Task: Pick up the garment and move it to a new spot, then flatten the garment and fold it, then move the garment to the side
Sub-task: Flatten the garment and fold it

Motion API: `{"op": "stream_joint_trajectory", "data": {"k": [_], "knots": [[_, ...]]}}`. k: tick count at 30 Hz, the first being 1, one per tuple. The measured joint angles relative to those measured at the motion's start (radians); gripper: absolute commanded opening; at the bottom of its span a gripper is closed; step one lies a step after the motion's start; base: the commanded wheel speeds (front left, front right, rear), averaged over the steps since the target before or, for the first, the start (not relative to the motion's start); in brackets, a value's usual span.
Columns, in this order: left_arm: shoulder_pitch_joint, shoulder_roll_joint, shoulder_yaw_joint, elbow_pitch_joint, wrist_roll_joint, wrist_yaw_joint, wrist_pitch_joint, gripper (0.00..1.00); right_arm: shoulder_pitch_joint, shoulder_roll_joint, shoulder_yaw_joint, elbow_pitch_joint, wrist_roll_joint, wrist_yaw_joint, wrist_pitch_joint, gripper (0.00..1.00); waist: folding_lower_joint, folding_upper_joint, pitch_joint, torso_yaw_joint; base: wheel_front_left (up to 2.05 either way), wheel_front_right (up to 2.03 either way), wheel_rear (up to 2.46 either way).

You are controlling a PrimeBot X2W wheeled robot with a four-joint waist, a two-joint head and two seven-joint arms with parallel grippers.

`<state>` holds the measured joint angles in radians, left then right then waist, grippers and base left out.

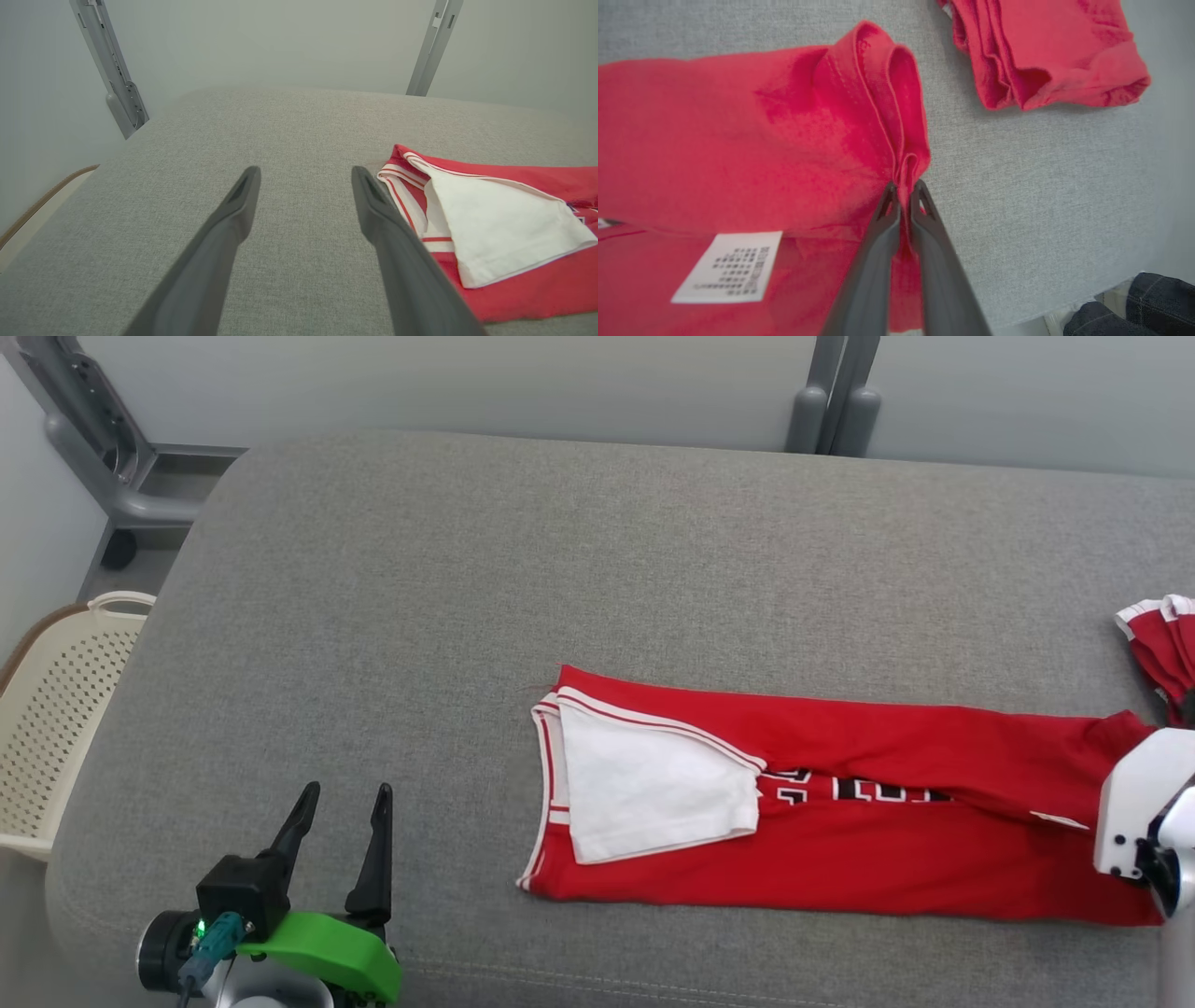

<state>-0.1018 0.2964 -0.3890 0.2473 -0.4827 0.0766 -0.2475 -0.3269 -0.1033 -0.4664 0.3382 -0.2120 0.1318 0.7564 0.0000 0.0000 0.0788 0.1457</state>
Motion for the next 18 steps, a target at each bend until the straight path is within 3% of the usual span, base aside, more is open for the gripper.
{"op": "stream_joint_trajectory", "data": {"k": [13,18], "knots": [[0.019,0.006,-0.006,-0.002,-0.011,0.007,0.003,1.0,0.064,-0.076,-0.049,-0.226,0.016,0.0,0.081,0.0,0.0,0.0,-0.035,-0.022,0.0,0.0,0.0],[0.024,0.006,-0.014,0.002,-0.014,0.007,0.004,1.0,0.086,-0.059,0.02,-0.262,0.048,0.0,0.126,0.0,0.0,0.0,-0.049,-0.022,0.0,0.0,0.0]]}}
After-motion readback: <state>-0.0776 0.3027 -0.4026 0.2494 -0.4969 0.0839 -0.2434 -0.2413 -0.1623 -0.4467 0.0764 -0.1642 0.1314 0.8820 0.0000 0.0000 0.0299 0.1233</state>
